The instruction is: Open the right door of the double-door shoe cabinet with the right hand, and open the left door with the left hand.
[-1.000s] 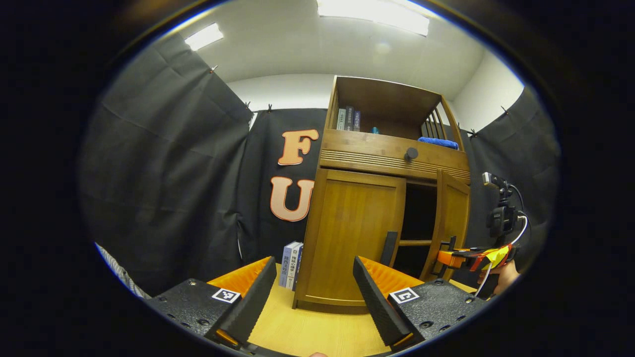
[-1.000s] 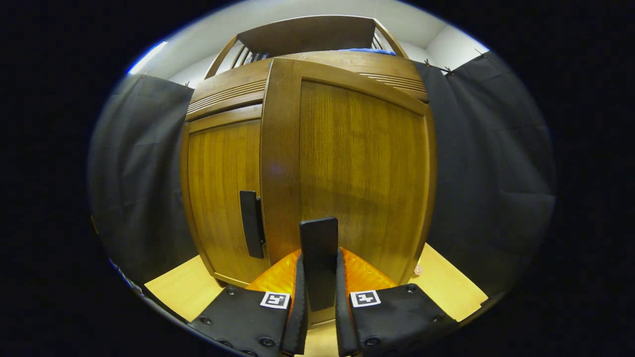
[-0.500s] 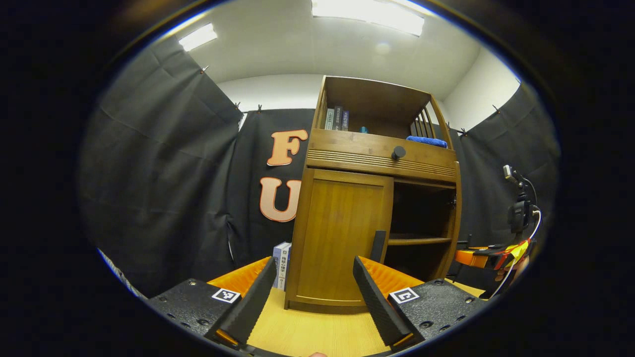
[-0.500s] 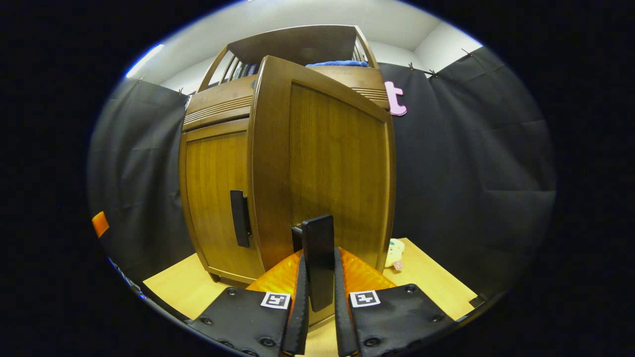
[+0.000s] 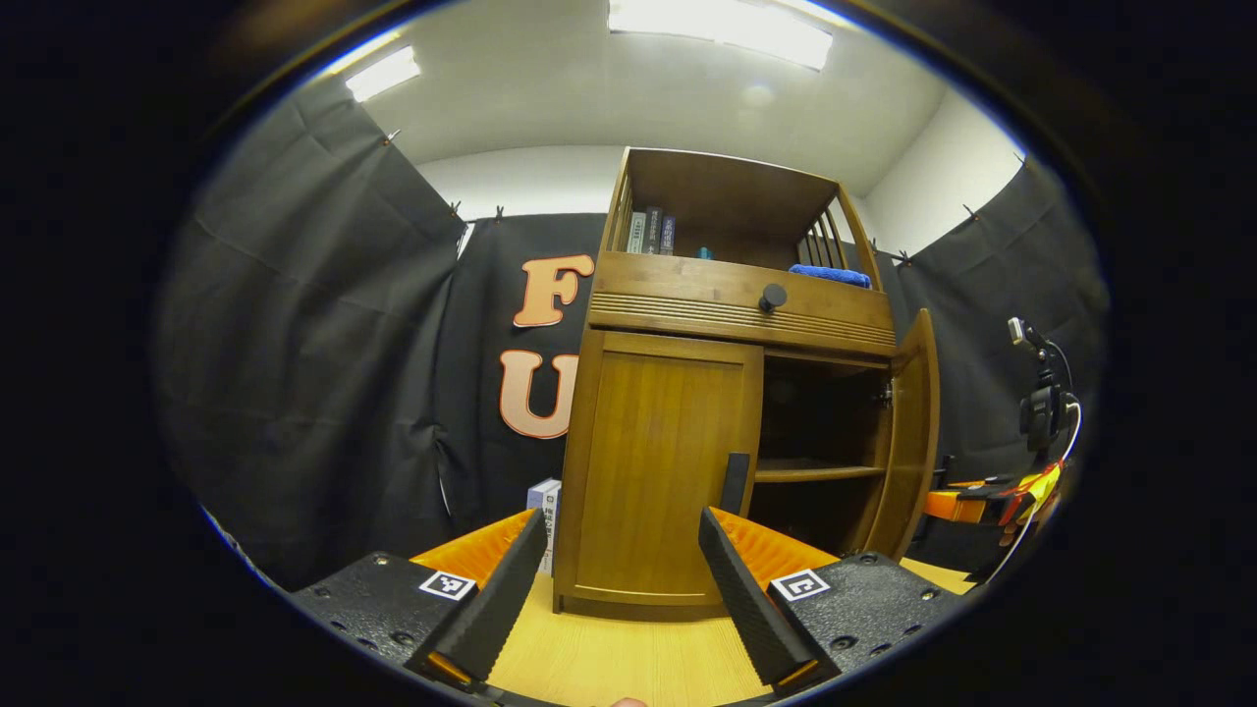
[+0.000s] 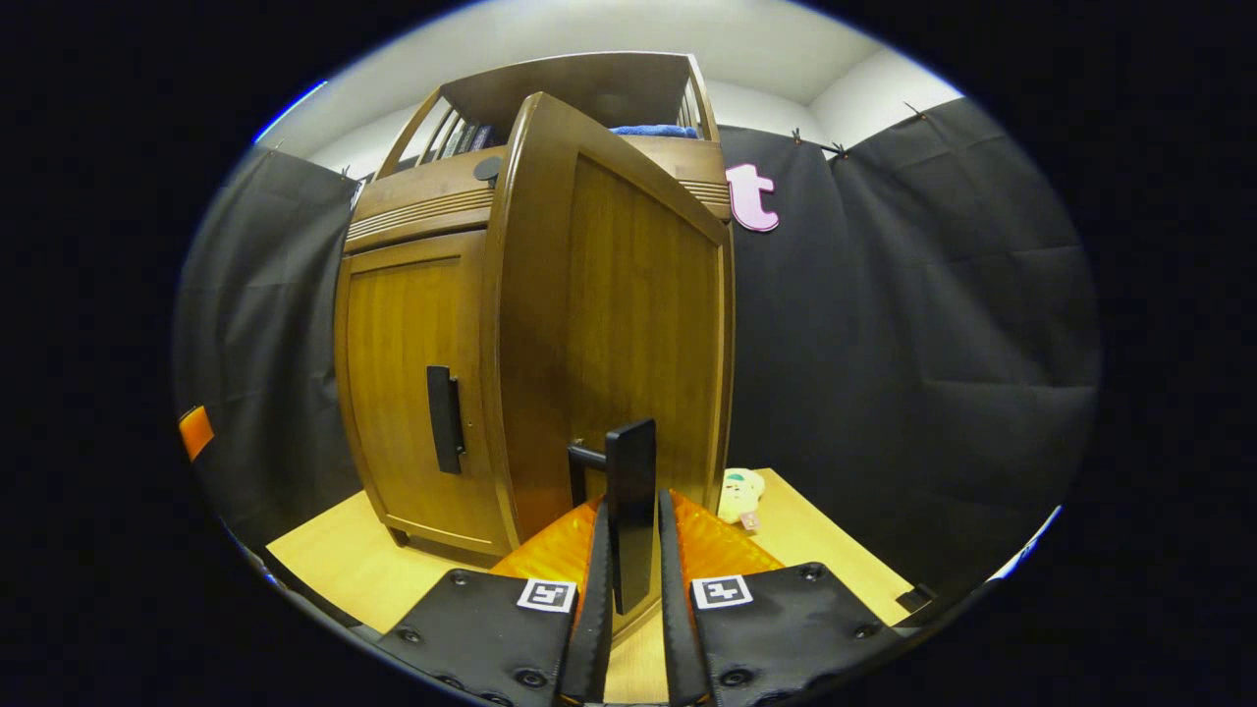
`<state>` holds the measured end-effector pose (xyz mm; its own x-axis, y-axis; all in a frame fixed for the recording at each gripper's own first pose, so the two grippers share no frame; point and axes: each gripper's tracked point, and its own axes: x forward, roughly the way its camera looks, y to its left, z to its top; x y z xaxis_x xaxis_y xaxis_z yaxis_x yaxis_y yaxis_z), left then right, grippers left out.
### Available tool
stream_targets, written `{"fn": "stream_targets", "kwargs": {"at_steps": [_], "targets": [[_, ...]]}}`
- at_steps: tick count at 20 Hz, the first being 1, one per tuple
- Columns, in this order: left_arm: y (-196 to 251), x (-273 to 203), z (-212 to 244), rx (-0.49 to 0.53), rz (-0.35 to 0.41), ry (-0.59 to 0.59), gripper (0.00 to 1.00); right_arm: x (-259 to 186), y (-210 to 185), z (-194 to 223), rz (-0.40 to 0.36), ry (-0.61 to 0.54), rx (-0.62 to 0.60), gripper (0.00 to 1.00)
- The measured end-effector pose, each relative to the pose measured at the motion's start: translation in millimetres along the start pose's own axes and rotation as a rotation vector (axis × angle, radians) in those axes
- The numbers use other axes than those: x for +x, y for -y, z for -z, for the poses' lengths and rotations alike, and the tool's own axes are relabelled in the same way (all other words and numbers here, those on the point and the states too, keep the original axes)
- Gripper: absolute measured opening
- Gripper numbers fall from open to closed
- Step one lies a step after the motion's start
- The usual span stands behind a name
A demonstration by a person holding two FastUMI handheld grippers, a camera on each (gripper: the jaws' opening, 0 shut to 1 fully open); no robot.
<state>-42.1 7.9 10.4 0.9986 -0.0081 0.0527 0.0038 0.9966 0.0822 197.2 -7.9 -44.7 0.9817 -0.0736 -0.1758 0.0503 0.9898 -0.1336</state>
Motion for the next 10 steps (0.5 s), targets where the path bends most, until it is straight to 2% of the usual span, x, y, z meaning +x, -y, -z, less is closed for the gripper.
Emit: {"fn": "stream_targets", "kwargs": {"at_steps": [2, 3, 7, 8, 10], "targets": [[-1.8, 0.2, 0.6, 0.0, -0.004, 0.0, 0.94, 0.7, 2.4, -1.1, 0.013, 0.001, 0.002, 0.34], [-3.2, 0.4, 1.0, 0.001, -0.007, 0.0, 0.91, 1.1, 3.2, -1.3, 0.02, 0.001, 0.006, 0.32], [-5.8, 2.8, 4.2, -0.006, -0.016, -0.006, 0.91, -1.5, 19.6, -4.6, 0.065, 0.014, 0.019, 0.3], [-5.8, 3.7, 4.3, -0.007, -0.017, -0.006, 0.91, -11.1, 31.7, -0.9, 0.076, 0.021, 0.018, 0.34], [-6.1, 5.3, 6.1, -0.01, -0.018, -0.007, 0.91, -15.8, 41.2, -3.6, 0.096, 0.04, 0.014, 0.34]]}}
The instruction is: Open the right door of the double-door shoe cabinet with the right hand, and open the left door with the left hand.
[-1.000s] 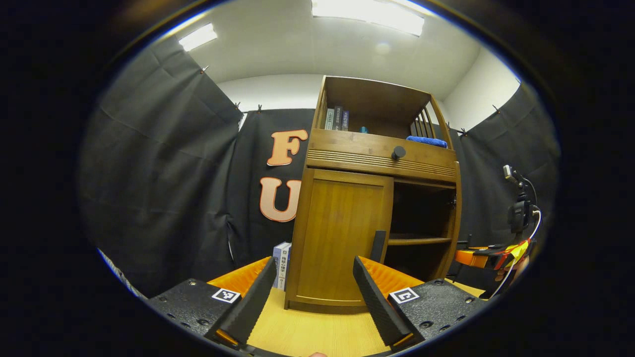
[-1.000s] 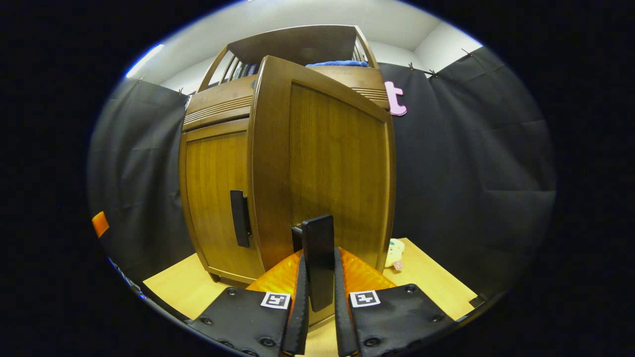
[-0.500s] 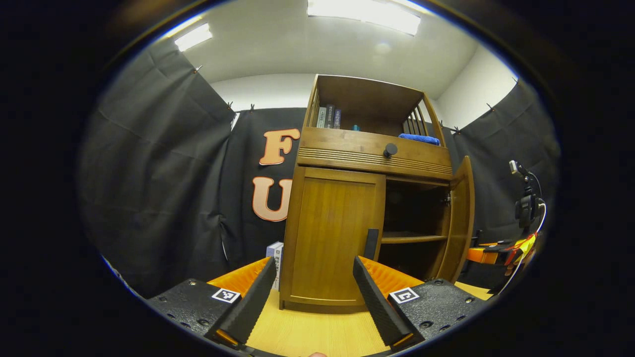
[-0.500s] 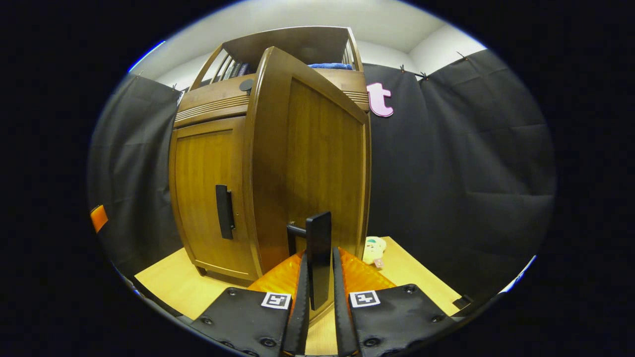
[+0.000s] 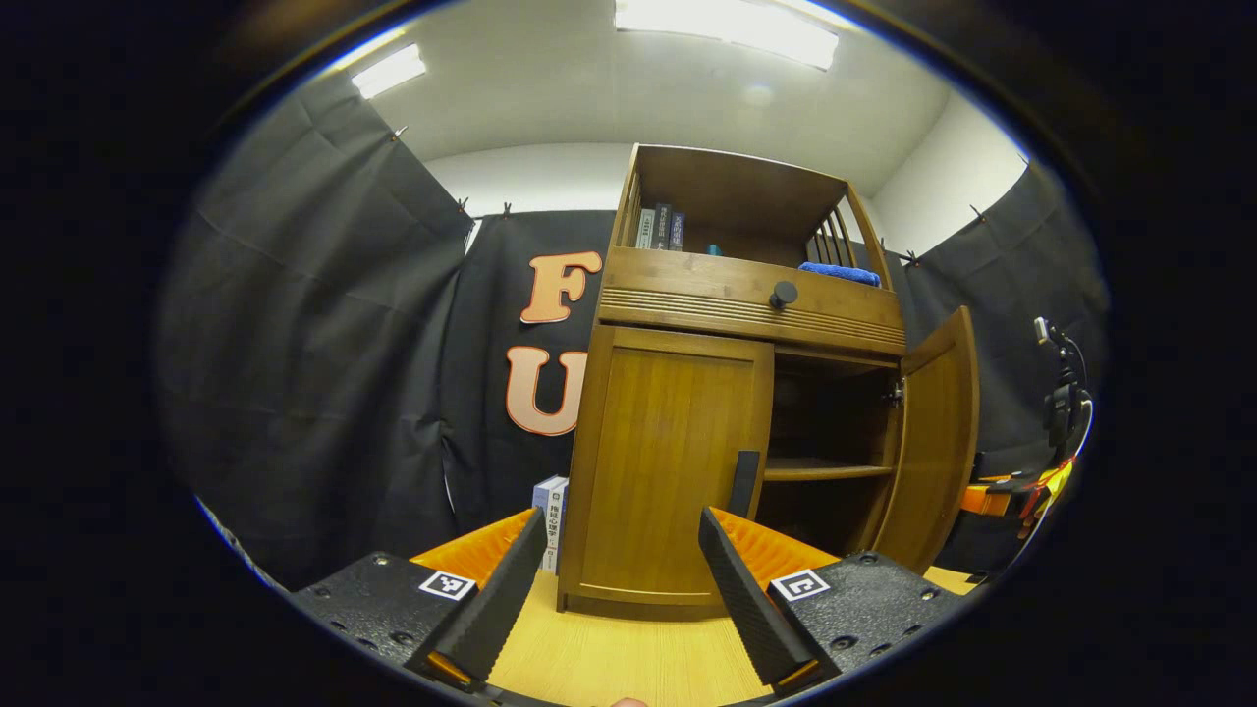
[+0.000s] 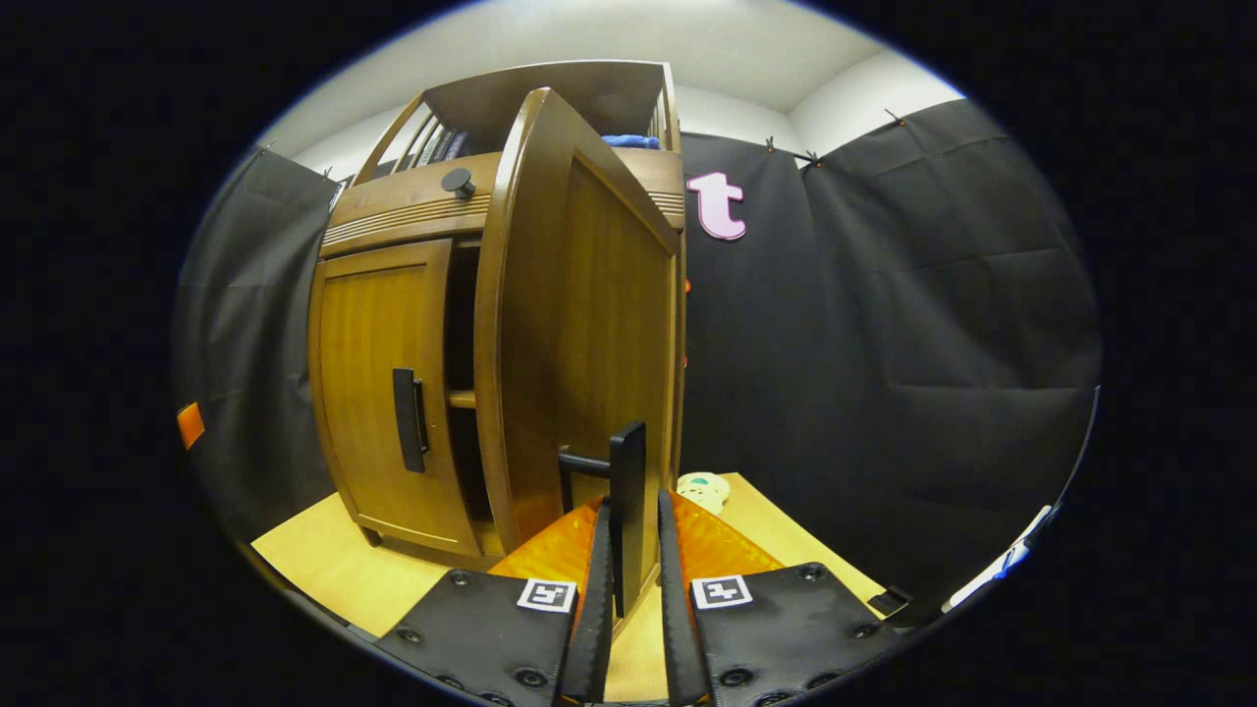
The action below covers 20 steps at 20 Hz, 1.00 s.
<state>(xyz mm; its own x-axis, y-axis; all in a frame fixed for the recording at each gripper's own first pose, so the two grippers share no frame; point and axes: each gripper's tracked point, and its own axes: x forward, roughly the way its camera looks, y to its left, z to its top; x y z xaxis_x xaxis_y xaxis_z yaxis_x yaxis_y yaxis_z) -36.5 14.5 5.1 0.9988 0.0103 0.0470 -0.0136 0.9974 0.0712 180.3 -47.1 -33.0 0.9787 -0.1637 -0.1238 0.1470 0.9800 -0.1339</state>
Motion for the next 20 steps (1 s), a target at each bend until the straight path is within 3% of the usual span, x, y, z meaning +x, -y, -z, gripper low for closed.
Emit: {"fn": "stream_targets", "kwargs": {"at_steps": [2, 3, 5, 6, 7, 8, 11, 12, 13, 14, 15, 16, 17, 18, 19, 20], "targets": [[0.7, 0.9, 1.0, -0.007, 0.002, -0.002, 0.91, 2.3, 5.7, -3.3, 0.02, 0.005, -0.001, 0.3], [1.8, 1.4, 1.1, -0.006, 0.004, -0.002, 0.91, 3.6, 10.1, -3.9, 0.036, 0.007, -0.007, 0.34], [1.3, 3.0, 1.9, -0.004, 0.003, -0.003, 0.94, 4.8, 23.7, -5.2, 0.058, 0.007, -0.017, 0.12], [0.5, 3.7, 2.2, -0.007, 0.001, -0.002, 0.91, 2.4, 24.9, -5.6, 0.053, 0.008, -0.004, 0.23], [-0.8, 3.9, 2.9, -0.011, 0.001, -0.004, 0.91, 1.5, 26.7, -6.2, 0.046, 0.011, 0.008, 0.12], [-0.6, 4.8, 3.6, -0.015, 0.0, -0.005, 0.91, 2.8, 28.7, -6.2, 0.037, 0.013, 0.01, 0.23], [-1.0, 7.2, 5.2, -0.02, 0.001, -0.01, 0.91, 3.2, 45.2, -6.3, 0.014, 0.009, 0.017, 0.23], [-1.2, 7.3, 4.9, -0.02, 0.002, -0.008, 0.91, 2.9, 52.9, -5.7, 0.008, 0.005, 0.032, 0.13], [-2.6, 6.5, 3.2, -0.02, 0.002, -0.006, 0.94, 2.7, 58.7, -5.1, -0.008, 0.003, 0.048, 0.23], [-3.2, 7.2, 3.3, -0.02, 0.0, -0.004, 0.91, 1.7, 62.6, -4.8, -0.027, -0.001, 0.048, 0.23], [-4.0, 6.5, 3.2, -0.022, -0.001, -0.004, 0.91, 1.1, 66.4, -4.8, -0.05, -0.001, 0.036, 0.12], [-5.4, 6.6, 3.7, -0.026, -0.003, -0.004, 0.91, 2.4, 70.3, -3.4, -0.075, 0.0, 0.026, 0.13], [-6.4, 6.6, 3.4, -0.03, -0.004, -0.004, 0.94, 3.5, 77.5, -2.5, -0.092, -0.005, 0.034, 0.23], [-8.3, 5.0, 4.1, -0.033, -0.007, -0.007, 0.94, 4.1, 84.7, -2.4, -0.111, -0.007, 0.047, 0.23], [-10.8, 4.6, 4.8, -0.033, -0.014, -0.009, 0.94, 4.7, 89.7, -1.4, -0.129, -0.009, 0.051, 0.13], [-12.9, 4.7, 4.8, -0.031, -0.021, -0.01, 0.94, 6.3, 91.9, -2.2, -0.147, -0.01, 0.048, 0.13]]}}
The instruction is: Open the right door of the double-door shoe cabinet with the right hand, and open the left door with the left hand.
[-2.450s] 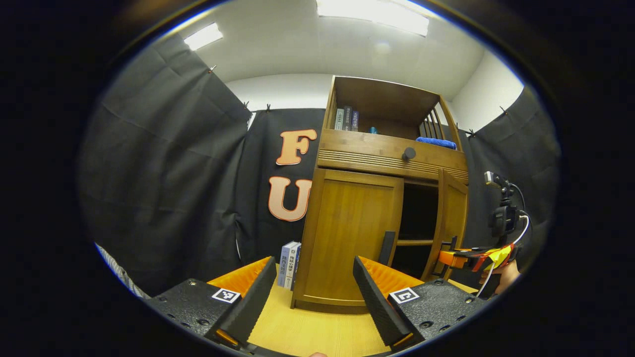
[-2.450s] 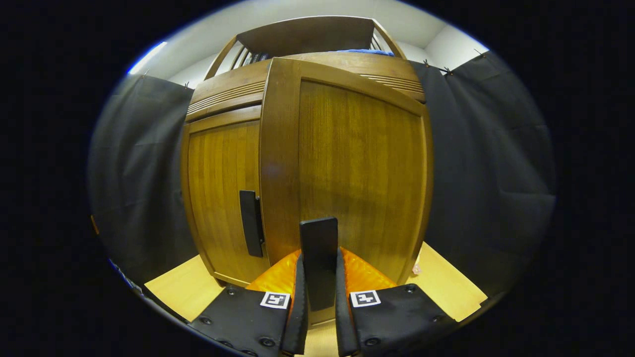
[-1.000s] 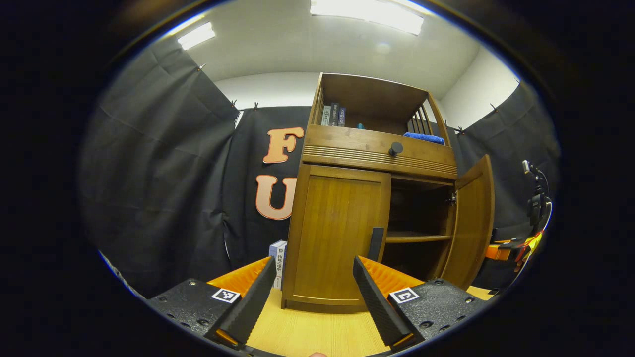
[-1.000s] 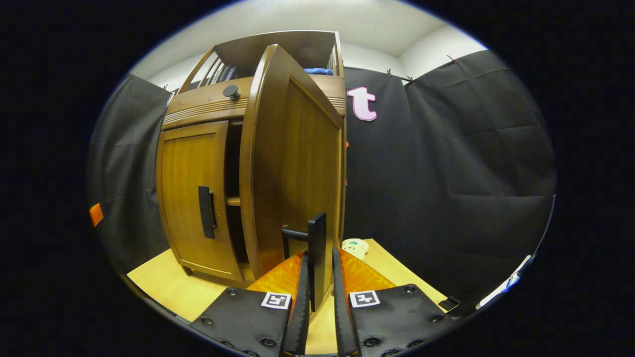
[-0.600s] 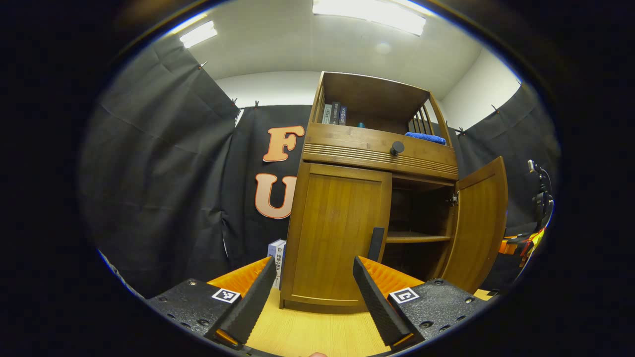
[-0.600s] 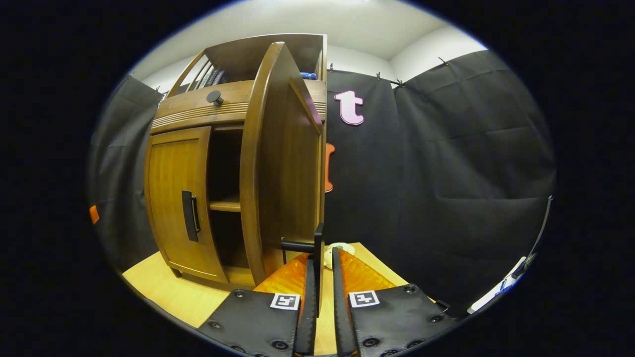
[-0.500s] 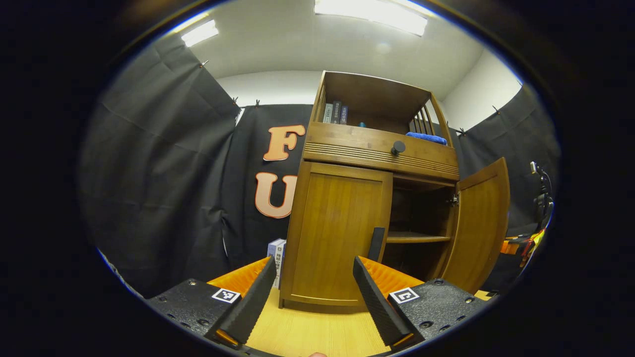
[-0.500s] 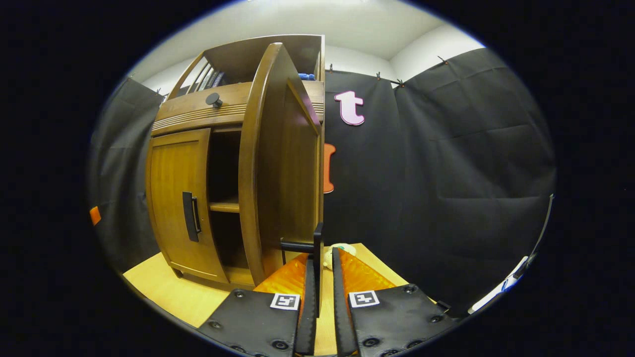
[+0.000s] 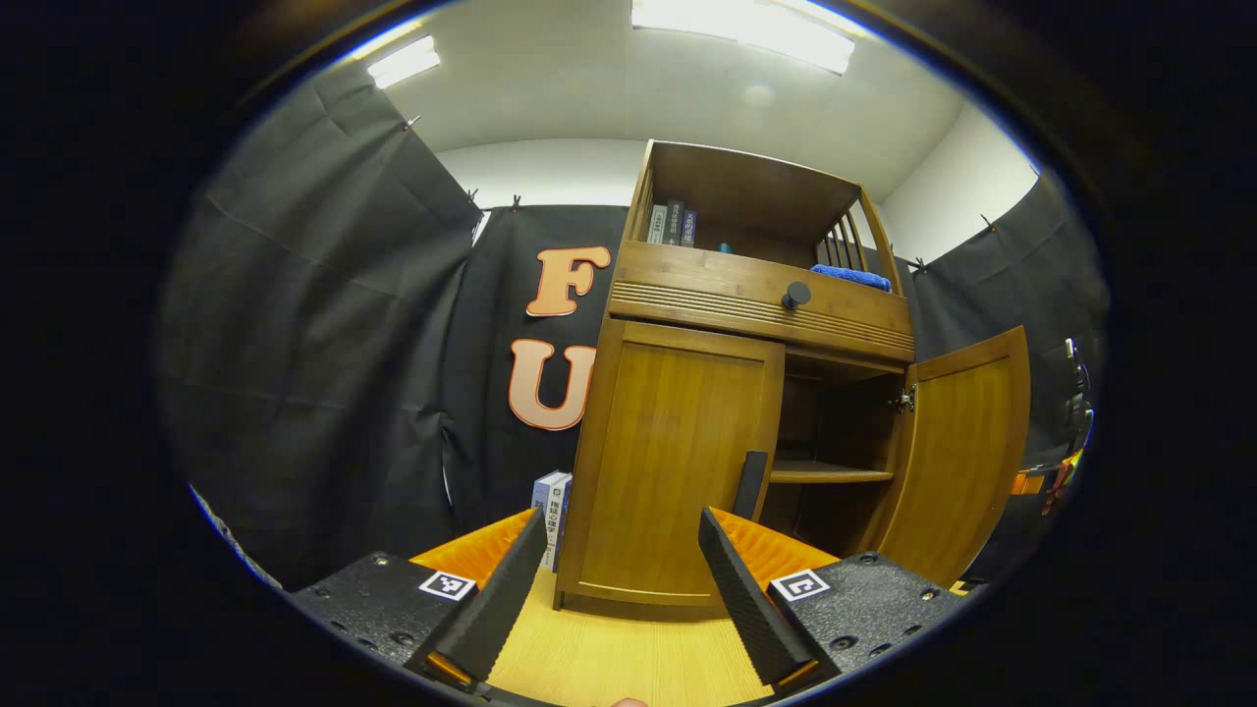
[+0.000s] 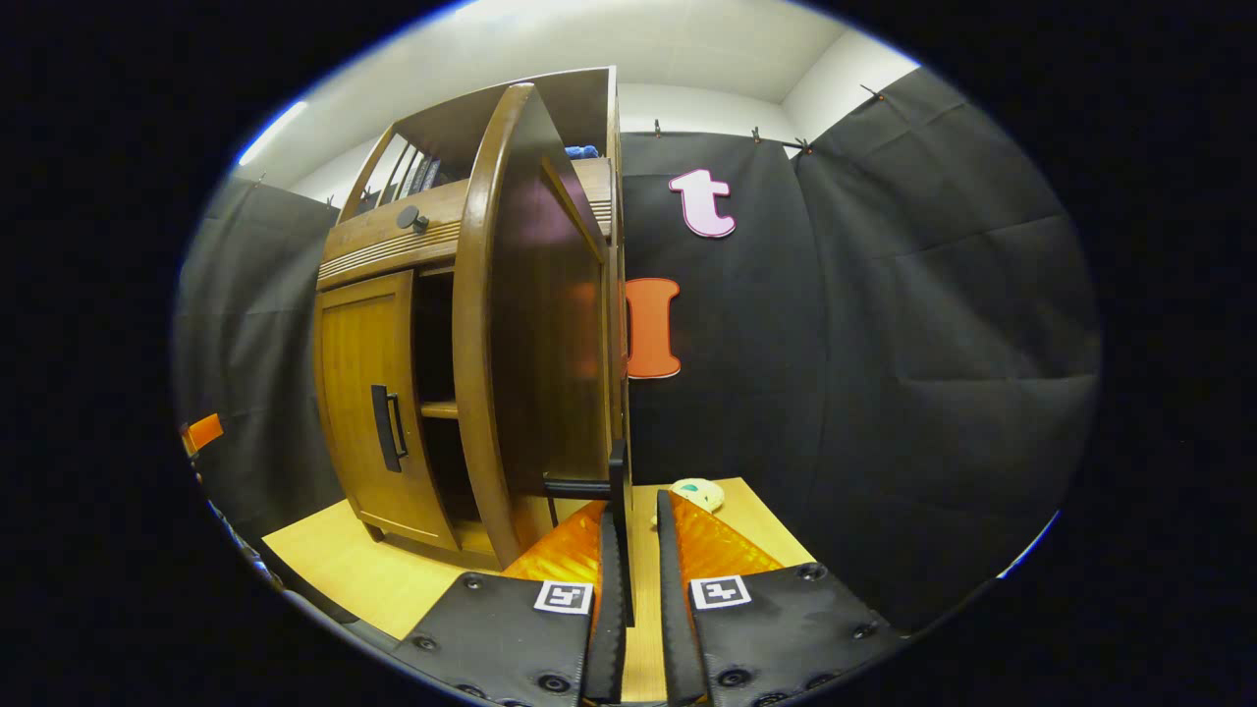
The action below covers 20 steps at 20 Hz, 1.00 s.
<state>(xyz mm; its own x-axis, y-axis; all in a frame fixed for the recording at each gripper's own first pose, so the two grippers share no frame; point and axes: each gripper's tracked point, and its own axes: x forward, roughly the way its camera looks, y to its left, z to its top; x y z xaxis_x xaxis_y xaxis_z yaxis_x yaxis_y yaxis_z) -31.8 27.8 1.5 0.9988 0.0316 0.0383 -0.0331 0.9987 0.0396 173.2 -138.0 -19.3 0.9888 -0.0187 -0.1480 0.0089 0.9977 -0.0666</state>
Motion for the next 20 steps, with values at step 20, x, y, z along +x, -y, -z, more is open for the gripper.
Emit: {"fn": "stream_targets", "kwargs": {"at_steps": [20], "targets": [[-16.7, 10.1, 5.5, -0.02, -0.052, -0.012, 0.93, -41.8, 37.2, 13.6, 0.073, 0.027, 0.025, 0.36]]}}
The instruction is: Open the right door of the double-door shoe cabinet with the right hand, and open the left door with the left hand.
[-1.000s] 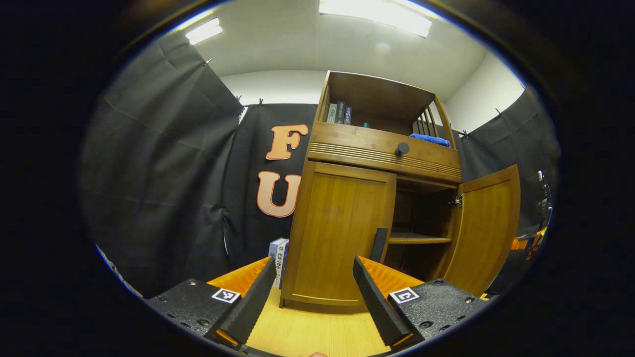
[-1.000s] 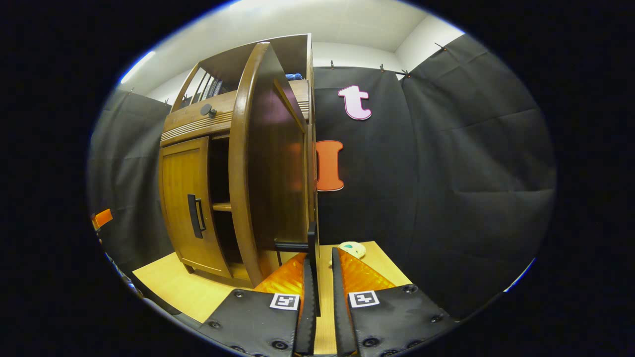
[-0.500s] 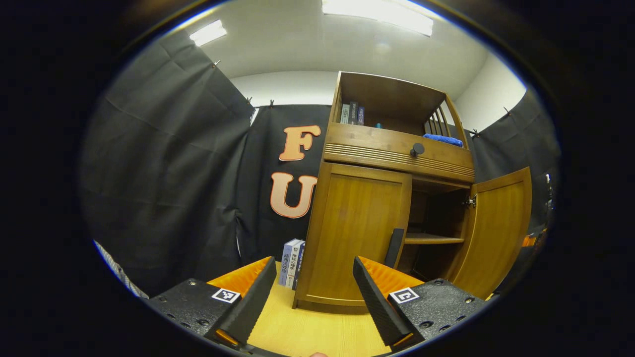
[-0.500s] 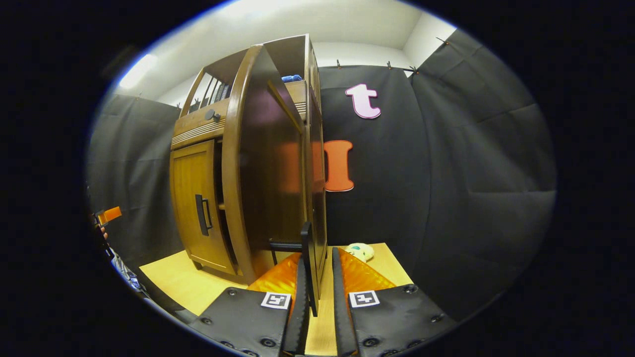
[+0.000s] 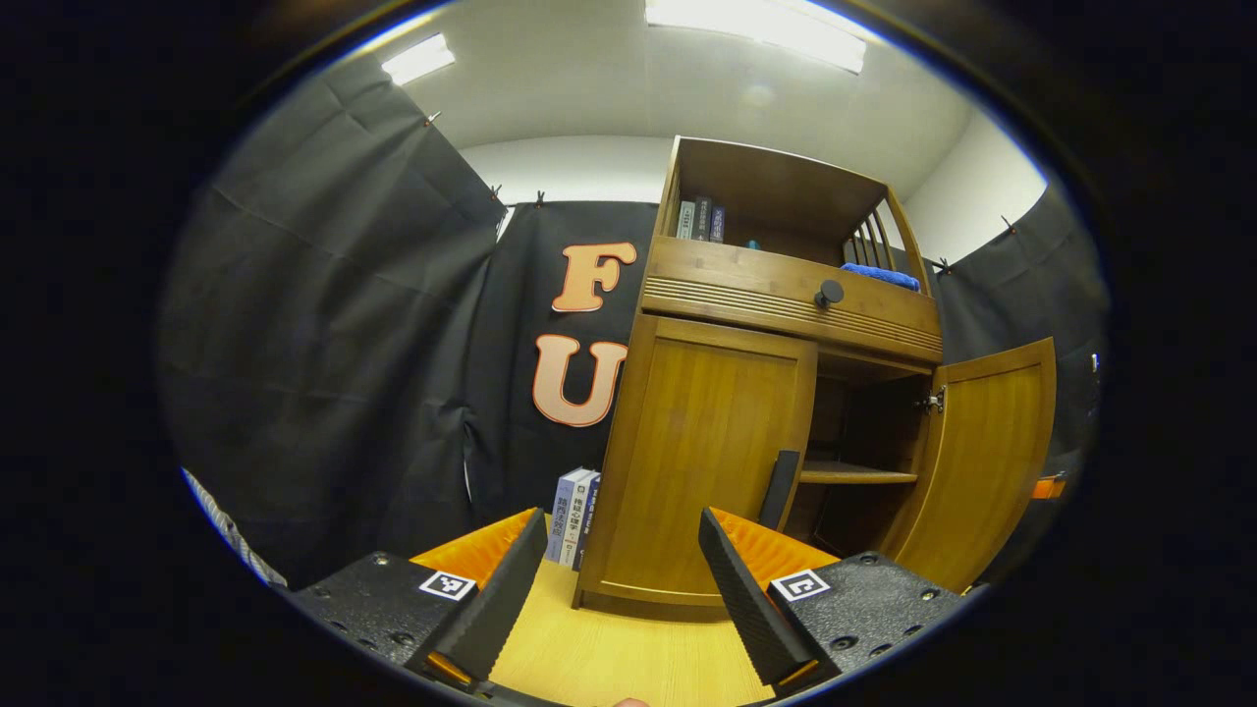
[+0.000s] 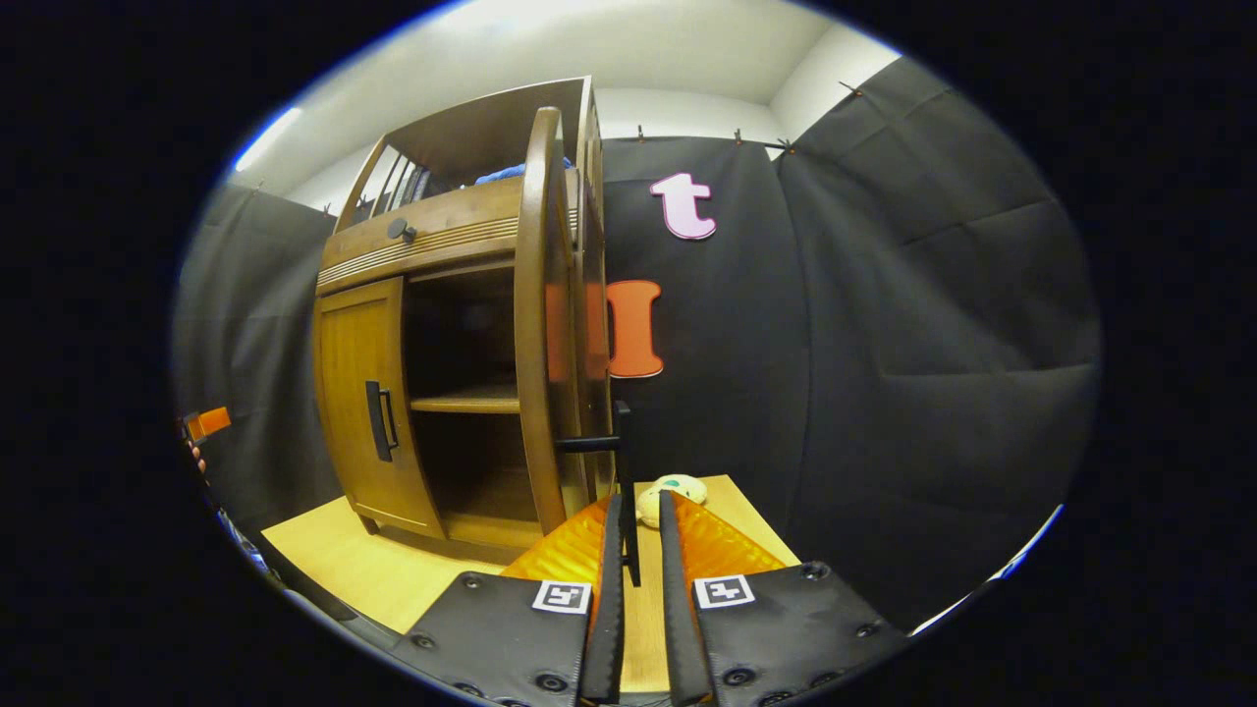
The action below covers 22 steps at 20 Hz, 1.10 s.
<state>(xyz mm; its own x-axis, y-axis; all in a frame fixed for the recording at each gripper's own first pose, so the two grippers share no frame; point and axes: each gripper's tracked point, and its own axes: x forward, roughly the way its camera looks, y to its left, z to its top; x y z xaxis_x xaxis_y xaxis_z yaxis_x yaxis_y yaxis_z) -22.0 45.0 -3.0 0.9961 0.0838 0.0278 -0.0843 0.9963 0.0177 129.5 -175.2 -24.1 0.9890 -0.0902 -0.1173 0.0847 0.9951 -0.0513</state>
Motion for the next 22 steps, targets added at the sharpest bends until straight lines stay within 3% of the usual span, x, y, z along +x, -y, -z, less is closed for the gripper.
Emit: {"fn": "stream_targets", "kwargs": {"at_steps": [1, 3, 8, 11, 14, 15, 16, 17, 18, 19, 20, 21, 22], "targets": [[4.7, 2.4, 2.1, -0.006, 0.012, -0.003, 0.91, -7.6, 2.1, -0.2, 0.025, 0.007, 0.001, 0.25], [17.8, 10.0, 8.5, -0.009, 0.046, -0.013, 0.94, -22.2, 0.2, -2.9, 0.069, 0.017, -0.005, 0.25], [43.9, 38.3, 13.6, -0.014, 0.122, -0.02, 0.92, -47.7, -30.8, -23.0, 0.11, 0.07, 0.006, 0.25], [63.4, 56.6, 12.0, -0.013, 0.17, -0.008, 0.94, -57.2, -61.7, -40.7, 0.081, 0.132, 0.041, 0.25], [91.8, 77.9, 14.0, 0.003, 0.231, -0.007, 0.91, -61.5, -87.0, -48.7, 0.059, 0.171, 0.058, 0.25], [101.3, 85.5, 13.1, 0.007, 0.249, -0.003, 0.91, -60.6, -95.9, -45.5, 0.043, 0.163, 0.067, 0.14], [112.2, 92.9, 12.8, 0.007, 0.269, 0.002, 0.91, -60.0, -105.5, -41.8, 0.021, 0.15, 0.078, 0.14], [124.4, 100.2, 11.7, 0.006, 0.292, 0.006, 0.91, -59.8, -113.1, -35.6, 0.009, 0.133, 0.084, 0.36], [137.0, 107.6, 13.5, 0.005, 0.319, 0.008, 0.94, -57.9, -117.9, -29.2, 0.001, 0.116, 0.091, 0.26], [151.0, 115.1, 17.9, 0.004, 0.354, -0.005, 0.91, -56.4, -122.8, -22.4, -0.008, 0.1, 0.092, 0.26], [165.6, 119.6, 21.4, 0.003, 0.39, -0.017, 0.94, -55.6, -127.1, -17.1, -0.006, 0.083, 0.087, 0.28], [176.0, 125.4, 23.0, 0.002, 0.411, -0.026, 0.92, -54.2, -127.5, -11.0, 0.005, 0.068, 0.079, 0.29], [181.4, 133.6, 26.2, 0.001, 0.42, -0.033, 0.94, -51.5, -128.7, -5.6, 0.012, 0.052, 0.068, 0.36]]}}
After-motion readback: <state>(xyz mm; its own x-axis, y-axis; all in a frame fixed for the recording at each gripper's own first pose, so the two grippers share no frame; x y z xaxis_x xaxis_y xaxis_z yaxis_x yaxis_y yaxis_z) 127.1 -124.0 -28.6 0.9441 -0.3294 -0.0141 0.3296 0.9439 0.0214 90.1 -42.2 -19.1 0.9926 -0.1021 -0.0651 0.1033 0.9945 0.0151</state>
